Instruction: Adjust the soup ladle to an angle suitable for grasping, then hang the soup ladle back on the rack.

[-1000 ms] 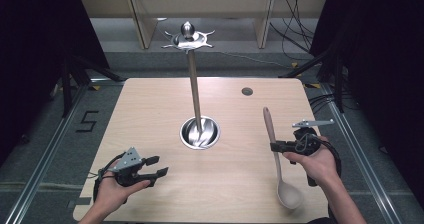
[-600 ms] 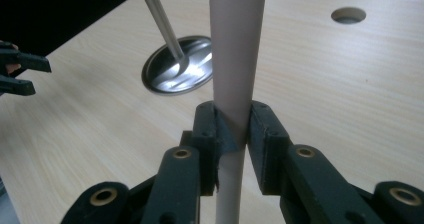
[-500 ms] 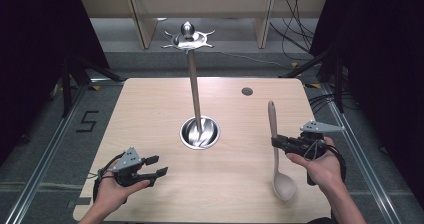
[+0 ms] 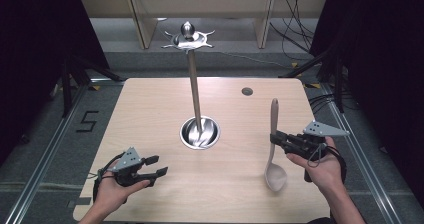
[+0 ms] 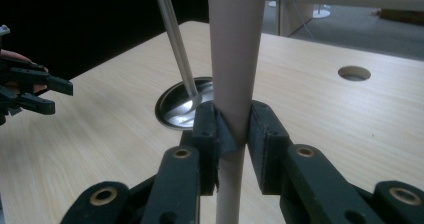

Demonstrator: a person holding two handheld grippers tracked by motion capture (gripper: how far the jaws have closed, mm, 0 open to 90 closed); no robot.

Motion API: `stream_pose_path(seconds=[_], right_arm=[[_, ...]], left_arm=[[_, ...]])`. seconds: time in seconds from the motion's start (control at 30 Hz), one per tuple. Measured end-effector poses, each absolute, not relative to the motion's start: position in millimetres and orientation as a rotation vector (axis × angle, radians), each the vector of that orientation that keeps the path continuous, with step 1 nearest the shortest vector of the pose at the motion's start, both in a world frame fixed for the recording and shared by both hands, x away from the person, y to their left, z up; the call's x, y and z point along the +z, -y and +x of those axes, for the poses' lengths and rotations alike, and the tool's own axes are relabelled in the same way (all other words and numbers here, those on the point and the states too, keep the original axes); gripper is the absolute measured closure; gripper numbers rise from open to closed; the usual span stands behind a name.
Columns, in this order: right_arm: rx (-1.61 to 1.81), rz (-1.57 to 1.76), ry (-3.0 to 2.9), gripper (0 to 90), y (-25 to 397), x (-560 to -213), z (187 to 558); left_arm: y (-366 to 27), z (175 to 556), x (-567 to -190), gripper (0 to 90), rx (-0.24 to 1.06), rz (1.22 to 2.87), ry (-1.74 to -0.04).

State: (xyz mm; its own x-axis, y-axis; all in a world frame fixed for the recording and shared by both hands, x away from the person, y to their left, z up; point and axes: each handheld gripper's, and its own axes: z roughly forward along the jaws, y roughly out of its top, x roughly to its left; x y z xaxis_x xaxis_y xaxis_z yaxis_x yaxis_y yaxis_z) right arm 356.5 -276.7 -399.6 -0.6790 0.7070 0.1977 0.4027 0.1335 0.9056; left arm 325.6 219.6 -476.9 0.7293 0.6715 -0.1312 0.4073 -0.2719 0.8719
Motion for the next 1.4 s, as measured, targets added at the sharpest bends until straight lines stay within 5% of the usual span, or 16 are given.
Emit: stream_pose_path(seconds=[1.4], right_arm=[[1.623,0.879,-2.058,75.7,233.1,-377.9,354.8]], left_arm=[[-223.0,324.1,-470.7,43.5,0.352,1.851,-0.838]])
